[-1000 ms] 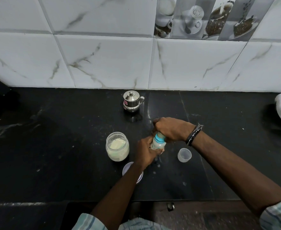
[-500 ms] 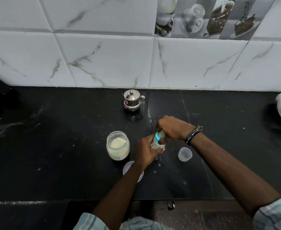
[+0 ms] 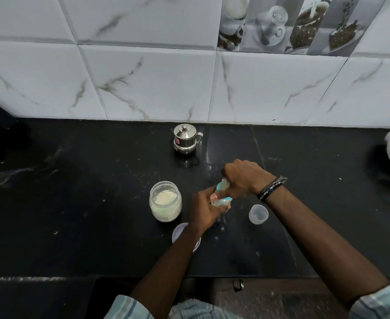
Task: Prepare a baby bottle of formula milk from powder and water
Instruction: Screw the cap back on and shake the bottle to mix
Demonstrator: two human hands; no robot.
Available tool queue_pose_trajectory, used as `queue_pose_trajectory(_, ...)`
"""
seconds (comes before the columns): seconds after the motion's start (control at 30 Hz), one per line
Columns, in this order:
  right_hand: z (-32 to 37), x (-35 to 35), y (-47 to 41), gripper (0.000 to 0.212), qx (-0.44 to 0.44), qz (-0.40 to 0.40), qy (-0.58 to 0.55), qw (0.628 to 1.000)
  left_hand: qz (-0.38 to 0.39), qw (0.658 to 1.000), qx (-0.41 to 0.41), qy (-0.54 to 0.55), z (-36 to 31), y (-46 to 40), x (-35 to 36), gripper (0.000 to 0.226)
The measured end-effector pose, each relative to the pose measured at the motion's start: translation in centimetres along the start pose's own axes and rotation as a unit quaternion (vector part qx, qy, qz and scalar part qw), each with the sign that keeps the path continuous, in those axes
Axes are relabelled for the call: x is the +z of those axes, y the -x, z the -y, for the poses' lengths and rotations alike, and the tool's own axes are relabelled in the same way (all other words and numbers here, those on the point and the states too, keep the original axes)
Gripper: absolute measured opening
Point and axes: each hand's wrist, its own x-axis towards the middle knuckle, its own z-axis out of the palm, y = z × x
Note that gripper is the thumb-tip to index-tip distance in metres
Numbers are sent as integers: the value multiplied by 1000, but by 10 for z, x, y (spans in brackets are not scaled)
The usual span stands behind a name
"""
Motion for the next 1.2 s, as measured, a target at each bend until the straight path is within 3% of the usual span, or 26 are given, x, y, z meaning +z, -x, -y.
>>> queue_pose_trajectory(0.23, 6, 4, 9, 42, -45, 0, -18, 999, 11, 999, -2, 37, 4, -1, 3, 42)
queue_pose_trajectory(0.57, 1, 3, 12, 48, -86, 20, -44, 995, 6, 1000, 12, 14, 8, -2, 2, 46)
queue_pose_trajectory(0.73, 0, 12, 6, 35, -76, -17, -38, 996, 12, 999, 16, 33, 6, -1, 2, 47)
queue_pose_trajectory(0.9, 6, 29, 7, 58, 16, -105, 1, 994, 9, 999, -2, 40, 9, -2, 4, 47)
queue_pose_trajectory(1.03, 2, 20, 9, 74, 48, -59, -26, 997, 9, 999, -1, 42, 8, -2, 3, 51)
queue_pose_trajectory(1.13, 3, 15, 10, 50, -13, -13, -32, 999, 4, 999, -5, 38, 9, -3, 4, 49)
queue_pose_trajectory(1.2, 8, 15, 12, 46, -31, 3, -11, 999, 6, 999, 4, 31, 8, -3, 4, 49)
